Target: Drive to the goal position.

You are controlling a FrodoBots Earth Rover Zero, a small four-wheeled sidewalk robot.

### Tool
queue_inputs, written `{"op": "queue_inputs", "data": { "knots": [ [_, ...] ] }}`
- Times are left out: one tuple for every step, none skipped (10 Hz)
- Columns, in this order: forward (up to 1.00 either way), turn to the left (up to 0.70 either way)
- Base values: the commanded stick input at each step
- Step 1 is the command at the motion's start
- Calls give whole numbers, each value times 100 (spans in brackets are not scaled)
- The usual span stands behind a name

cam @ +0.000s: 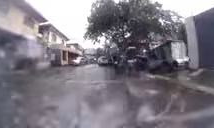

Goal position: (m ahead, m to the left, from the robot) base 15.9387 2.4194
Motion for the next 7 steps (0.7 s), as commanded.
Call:
{"op": "queue_inputs", "data": {
  "knots": [
    [100,0],
    [100,0],
    [100,0],
    [100,0],
    [100,0],
    [100,0],
    [100,0]
  ]
}}
